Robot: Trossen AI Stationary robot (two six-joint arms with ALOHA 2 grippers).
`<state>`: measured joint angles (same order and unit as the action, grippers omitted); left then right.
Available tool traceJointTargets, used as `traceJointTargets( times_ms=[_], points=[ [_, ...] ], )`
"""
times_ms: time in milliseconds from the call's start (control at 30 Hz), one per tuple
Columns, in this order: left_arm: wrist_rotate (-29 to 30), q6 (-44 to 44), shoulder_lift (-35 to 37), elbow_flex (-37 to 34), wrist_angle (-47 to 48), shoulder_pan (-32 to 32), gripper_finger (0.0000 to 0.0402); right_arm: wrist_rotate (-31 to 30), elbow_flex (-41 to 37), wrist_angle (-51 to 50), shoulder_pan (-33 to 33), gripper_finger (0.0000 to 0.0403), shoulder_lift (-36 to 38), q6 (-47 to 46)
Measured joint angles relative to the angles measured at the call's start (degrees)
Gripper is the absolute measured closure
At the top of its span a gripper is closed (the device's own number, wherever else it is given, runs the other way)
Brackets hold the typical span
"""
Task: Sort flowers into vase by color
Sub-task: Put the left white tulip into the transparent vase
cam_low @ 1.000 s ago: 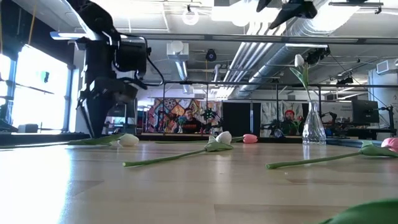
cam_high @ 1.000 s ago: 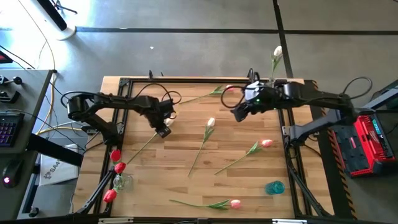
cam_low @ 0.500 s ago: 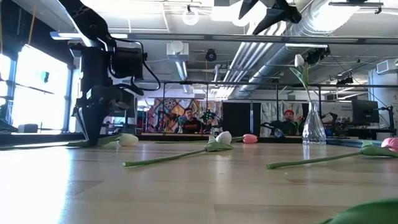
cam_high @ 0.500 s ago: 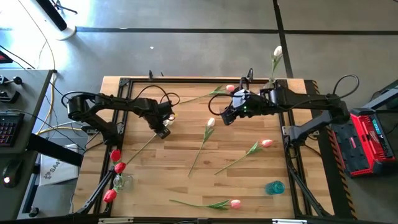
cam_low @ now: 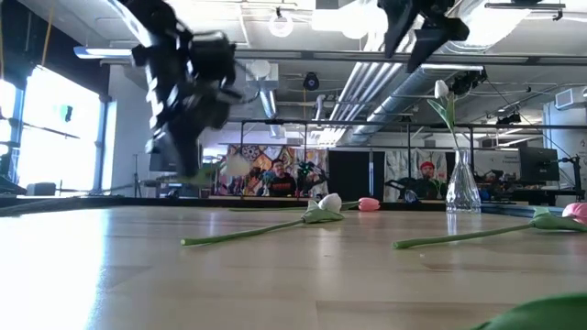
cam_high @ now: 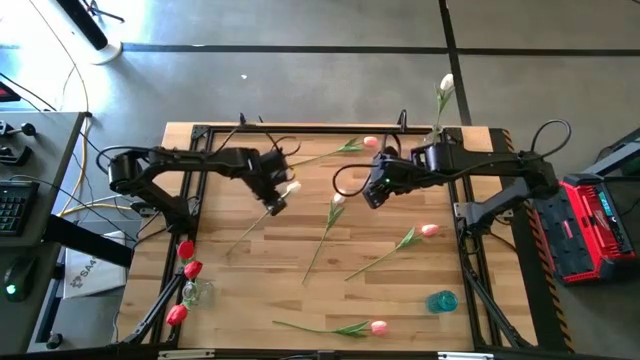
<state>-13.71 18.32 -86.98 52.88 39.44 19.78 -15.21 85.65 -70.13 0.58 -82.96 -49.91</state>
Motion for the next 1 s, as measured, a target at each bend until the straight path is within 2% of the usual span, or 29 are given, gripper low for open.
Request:
traceJointTargets(
  times_ms=[267,467,533,667,833,1000],
  points=[
    [-1.9,-5.5,0.0,12.3,-0.3,0.7,0.0401,-3.9,0.0,-10.5,1.8,0.0155,0.0,1.4],
    [-3.4,-9.0,0.0,19.8,-0.4,1.9,0.0401,-2.7,-7.1,-7.6,1.7,0.0155,0.1,-0.7],
    [-4.5,-10.2,0.0,21.5,-0.3,2.6,0.0401,-0.2,-11.7,-1.9,0.3,0.0155,0.1,-2.7],
    [-4.7,-13.1,0.0,23.6,-0.4,4.2,0.0401,3.4,-19.7,16.7,-3.0,0.0155,0.1,-7.8],
    [-8.2,-16.9,0.0,24.1,-0.7,7.4,0.0401,1.4,-24.7,40.8,-3.8,0.0155,0.1,-10.1],
    [-11.8,-23.0,0.0,24.1,-2.3,10.3,0.0401,-2.4,-22.6,49.3,0.0,0.0155,0.7,-5.6]
  ],
)
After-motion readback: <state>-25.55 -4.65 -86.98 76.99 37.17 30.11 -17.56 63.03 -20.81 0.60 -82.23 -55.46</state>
